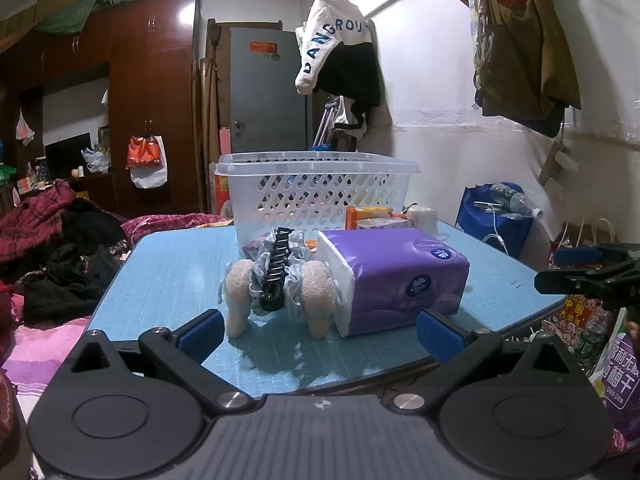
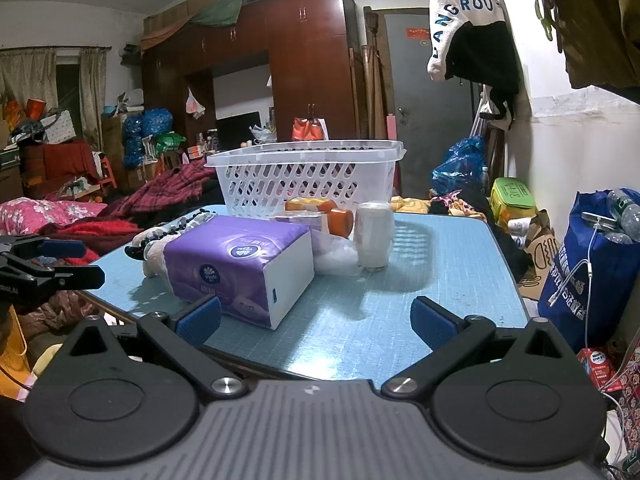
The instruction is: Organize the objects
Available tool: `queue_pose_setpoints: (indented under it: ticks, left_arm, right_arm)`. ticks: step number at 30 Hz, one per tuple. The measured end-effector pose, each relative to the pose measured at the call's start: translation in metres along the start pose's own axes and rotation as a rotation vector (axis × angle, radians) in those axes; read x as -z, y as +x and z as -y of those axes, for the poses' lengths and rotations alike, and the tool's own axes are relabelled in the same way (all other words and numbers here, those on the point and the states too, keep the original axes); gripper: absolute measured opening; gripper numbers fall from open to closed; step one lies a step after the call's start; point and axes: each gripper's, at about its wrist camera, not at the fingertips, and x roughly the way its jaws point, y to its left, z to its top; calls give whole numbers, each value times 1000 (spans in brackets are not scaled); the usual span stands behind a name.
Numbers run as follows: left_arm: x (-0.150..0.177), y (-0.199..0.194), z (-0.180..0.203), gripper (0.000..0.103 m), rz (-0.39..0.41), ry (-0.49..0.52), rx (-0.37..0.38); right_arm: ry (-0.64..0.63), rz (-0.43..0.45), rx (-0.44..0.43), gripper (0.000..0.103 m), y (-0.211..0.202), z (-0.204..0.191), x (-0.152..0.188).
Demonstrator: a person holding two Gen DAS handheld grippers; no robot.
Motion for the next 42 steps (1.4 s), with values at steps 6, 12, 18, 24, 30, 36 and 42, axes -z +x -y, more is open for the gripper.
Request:
queue_pose_setpoints:
  ticks: [6,12,18,24,30,36,42]
  left_arm:
    - [0,0,0,103,-2,0,2]
    - [-1,-1,-1,103,5,2,0]
    - [-2,-1,-2,103,5,-4,-1]
    - [-2,-1,-1,103,7,3,2]
    - [-2,-2,-1,103,6,2,3]
    - [-2,-2,-1,103,6,2,4]
    - [-3,-3,-1,103,6,3,7]
  right_arm:
    - [-1,0,0,103,0,0,0]
    - [-2,-2,0,103,1,0,0]
    - [-2,-2,0,103,1,0,0]
    - [-2,-3,0,103,1,0,0]
    - [0,-7,1,103,4,0,1]
    - [0,-8,1,103,4,1,2]
    - [1,-9,0,103,4,0,1]
